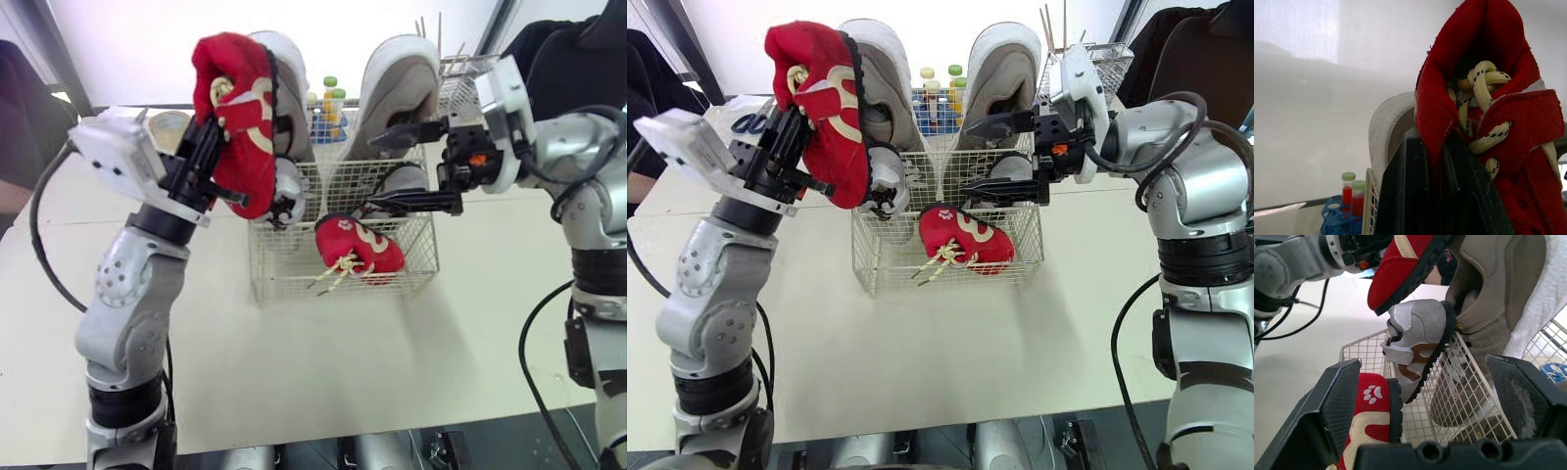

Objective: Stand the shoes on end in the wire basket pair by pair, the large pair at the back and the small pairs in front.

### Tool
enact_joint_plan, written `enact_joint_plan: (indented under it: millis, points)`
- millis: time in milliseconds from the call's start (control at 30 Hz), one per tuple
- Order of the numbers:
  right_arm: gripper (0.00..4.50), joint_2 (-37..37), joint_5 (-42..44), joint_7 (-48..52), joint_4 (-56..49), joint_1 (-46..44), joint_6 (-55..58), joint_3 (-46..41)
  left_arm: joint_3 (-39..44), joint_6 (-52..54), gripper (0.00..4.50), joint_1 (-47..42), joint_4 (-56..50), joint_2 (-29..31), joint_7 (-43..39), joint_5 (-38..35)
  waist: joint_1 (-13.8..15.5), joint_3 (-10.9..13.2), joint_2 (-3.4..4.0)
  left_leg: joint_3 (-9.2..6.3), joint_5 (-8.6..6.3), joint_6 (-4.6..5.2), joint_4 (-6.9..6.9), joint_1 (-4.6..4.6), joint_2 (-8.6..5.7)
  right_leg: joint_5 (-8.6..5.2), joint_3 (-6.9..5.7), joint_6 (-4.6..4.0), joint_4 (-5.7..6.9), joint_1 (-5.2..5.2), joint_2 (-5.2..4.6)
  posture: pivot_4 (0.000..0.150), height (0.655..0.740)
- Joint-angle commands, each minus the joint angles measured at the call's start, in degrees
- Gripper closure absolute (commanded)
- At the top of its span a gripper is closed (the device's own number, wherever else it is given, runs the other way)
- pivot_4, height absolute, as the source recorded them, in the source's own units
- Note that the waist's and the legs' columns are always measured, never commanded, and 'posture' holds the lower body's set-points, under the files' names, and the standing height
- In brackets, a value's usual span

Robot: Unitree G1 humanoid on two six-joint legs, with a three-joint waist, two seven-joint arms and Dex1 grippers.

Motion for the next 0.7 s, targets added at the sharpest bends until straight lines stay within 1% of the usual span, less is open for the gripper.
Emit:
enact_joint_plan:
  millis: [33, 133, 300, 433, 567, 700]
  points:
    - [0.00, -1.41, 1.29, -1.34, -3.20, 0.05, 1.32, -3.22, -3.28, -4.03, 4.47, 3.08, 0.09, -1.71, -1.51, 3.57, 0.01, 0.00, 0.01, 0.00, -0.01, 0.01, 0.00, 0.01, 0.00, 0.00, 0.00, 0.00, 0.00, 0.03, 0.00, 0.150, 0.7400]
    - [0.00, -1.55, 1.09, -1.62, -3.40, 0.06, 1.67, -3.28, -4.21, -6.26, 4.47, 4.61, -0.02, -2.51, -2.26, 5.39, 0.11, -0.01, 0.01, -0.01, -0.02, 0.03, 0.00, 0.02, 0.01, 0.02, -0.01, -0.03, -0.01, 0.04, -0.01, 0.150, 0.7400]
    - [0.00, -1.44, 0.61, -1.46, -2.97, -0.12, 1.23, -2.97, -4.73, -9.56, 4.47, 6.57, 0.38, -2.01, -4.42, 8.03, 0.06, -0.01, 0.01, -0.01, -0.03, 0.05, 0.00, 0.03, 0.01, 0.06, -0.01, -0.07, -0.03, 0.06, -0.02, 0.150, 0.7400]
    - [0.00, -1.04, -0.21, -0.68, -1.26, -1.07, -0.36, -2.50, -7.34, -15.53, 4.47, 10.33, 3.74, -4.12, -5.14, 12.79, 0.05, -0.02, 0.03, -0.01, -0.04, 0.06, 0.00, 0.03, 0.01, 0.06, 0.00, -0.07, -0.04, 0.06, -0.02, 0.150, 0.7400]
    - [0.00, -0.95, -0.78, 0.15, -0.52, -1.67, -1.24, -2.09, -9.21, -19.59, 4.47, 13.54, 5.31, -5.83, -5.58, 15.41, 0.06, -0.05, 0.07, -0.01, -0.04, 0.08, 0.01, 0.06, 0.01, 0.07, 0.00, -0.08, -0.05, 0.10, -0.03, 0.150, 0.7400]
    - [0.00, -1.24, -1.05, 0.94, -0.08, -2.84, -1.20, -1.82, -11.62, -26.50, 4.47, 16.10, 8.79, -7.85, -4.86, 20.66, -0.03, -0.24, 0.40, 0.00, -0.07, 0.12, 0.00, 0.11, 0.01, 0.07, 0.00, -0.08, -0.08, 0.14, -0.05, 0.150, 0.7400]
